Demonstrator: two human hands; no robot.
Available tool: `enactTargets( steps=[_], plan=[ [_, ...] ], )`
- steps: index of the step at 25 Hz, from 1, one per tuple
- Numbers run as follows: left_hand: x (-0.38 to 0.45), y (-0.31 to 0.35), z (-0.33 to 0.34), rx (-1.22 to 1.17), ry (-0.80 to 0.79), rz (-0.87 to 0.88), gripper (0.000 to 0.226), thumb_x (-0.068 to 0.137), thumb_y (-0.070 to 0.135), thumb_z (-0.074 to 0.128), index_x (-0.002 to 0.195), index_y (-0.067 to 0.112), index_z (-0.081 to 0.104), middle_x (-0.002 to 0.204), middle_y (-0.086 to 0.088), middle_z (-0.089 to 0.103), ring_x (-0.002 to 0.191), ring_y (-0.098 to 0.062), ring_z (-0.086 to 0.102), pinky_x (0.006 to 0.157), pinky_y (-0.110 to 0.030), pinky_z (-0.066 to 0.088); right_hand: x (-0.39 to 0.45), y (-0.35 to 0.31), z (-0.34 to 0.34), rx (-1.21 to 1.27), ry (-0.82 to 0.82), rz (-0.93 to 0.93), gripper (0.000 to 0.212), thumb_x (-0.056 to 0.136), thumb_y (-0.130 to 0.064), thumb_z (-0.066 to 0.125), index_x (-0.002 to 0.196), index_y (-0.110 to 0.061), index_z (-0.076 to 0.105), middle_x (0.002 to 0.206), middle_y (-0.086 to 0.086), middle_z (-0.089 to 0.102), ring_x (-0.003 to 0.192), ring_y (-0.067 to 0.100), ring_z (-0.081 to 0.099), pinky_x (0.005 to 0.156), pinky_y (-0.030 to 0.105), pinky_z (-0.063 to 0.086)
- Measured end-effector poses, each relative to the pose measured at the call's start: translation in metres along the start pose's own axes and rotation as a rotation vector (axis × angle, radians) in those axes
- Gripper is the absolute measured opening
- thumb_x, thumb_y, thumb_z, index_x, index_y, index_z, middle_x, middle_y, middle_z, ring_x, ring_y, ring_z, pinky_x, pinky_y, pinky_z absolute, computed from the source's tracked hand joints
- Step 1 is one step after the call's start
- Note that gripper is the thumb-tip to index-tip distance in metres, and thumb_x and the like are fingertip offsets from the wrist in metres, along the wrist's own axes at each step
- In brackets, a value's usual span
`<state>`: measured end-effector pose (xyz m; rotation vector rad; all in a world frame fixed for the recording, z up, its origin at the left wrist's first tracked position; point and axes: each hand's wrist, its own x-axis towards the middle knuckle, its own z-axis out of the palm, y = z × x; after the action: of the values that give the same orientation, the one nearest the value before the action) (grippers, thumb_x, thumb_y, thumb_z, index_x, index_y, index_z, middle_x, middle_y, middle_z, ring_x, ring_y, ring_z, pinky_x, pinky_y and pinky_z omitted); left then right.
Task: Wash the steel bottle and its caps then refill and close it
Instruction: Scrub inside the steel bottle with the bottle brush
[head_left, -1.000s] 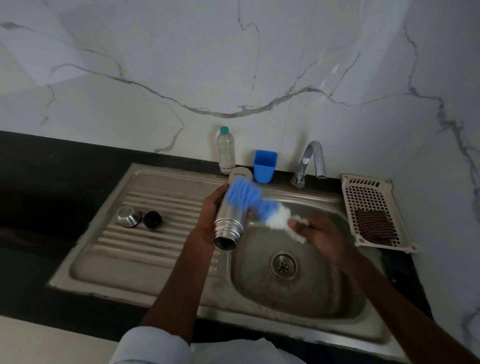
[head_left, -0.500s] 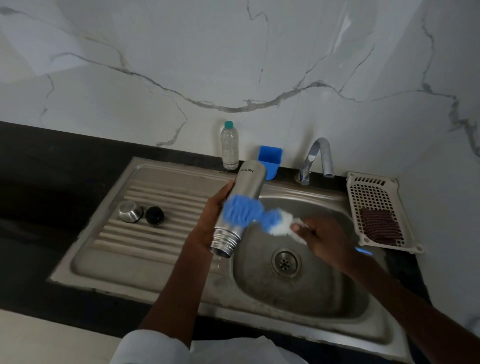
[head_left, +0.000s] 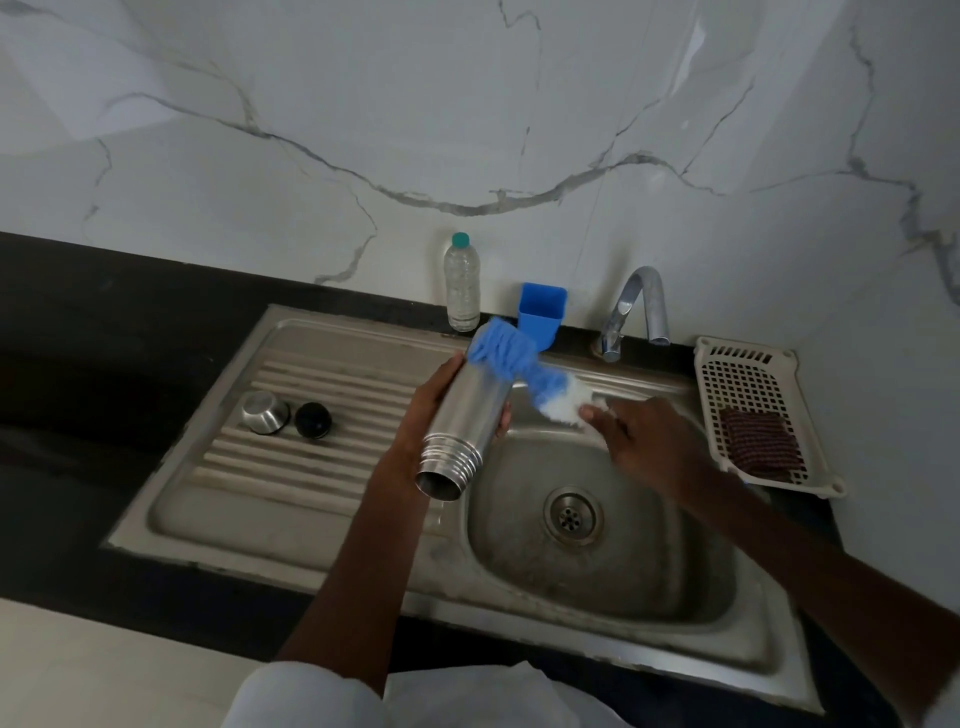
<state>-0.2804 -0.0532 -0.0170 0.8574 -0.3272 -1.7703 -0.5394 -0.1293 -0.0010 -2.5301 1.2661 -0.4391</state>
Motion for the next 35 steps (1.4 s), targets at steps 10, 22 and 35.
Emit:
enactTargets(
  steps=[10, 22, 35],
  plan=[
    [0.0, -0.014, -0.001, -0.068, 0.077, -0.029, 0.065, 0.1, 0.044, 0.066, 0.149, 0.004, 0.051, 0.122, -0.016, 0.069, 0.104, -0.029, 0.071, 0.085, -0.042, 0.063, -0.021, 0.001, -0.004, 0.054, -0.045, -0.237, 0.037, 0.105, -0.048, 0.048, 0.071, -0.033, 0.049, 0.049, -0.019, 0.036, 0.043, -0.005, 0.041, 0.048, 0.009, 0.03],
    [0.01, -0.003, -0.012, 0.138, 0.141, 0.049, 0.077, 0.097, 0.058, 0.062, 0.147, 0.001, 0.054, 0.131, -0.021, 0.068, 0.11, -0.033, 0.071, 0.086, -0.043, 0.061, -0.03, -0.003, -0.002, 0.209, -0.135, -0.231, 0.043, 0.106, -0.051, 0.046, 0.067, -0.033, 0.054, 0.05, -0.012, 0.047, 0.047, 0.004, 0.053, 0.047, 0.013, 0.032],
    [0.005, -0.002, 0.011, 0.234, 0.17, 0.103, 0.069, 0.102, 0.066, 0.048, 0.129, 0.005, 0.062, 0.108, -0.016, 0.074, 0.092, -0.031, 0.075, 0.083, -0.044, 0.063, -0.017, 0.003, -0.015, 0.122, -0.054, -0.24, 0.034, 0.104, -0.052, 0.047, 0.076, -0.037, 0.058, 0.05, -0.02, 0.045, 0.044, -0.005, 0.049, 0.048, 0.008, 0.033]
  ],
)
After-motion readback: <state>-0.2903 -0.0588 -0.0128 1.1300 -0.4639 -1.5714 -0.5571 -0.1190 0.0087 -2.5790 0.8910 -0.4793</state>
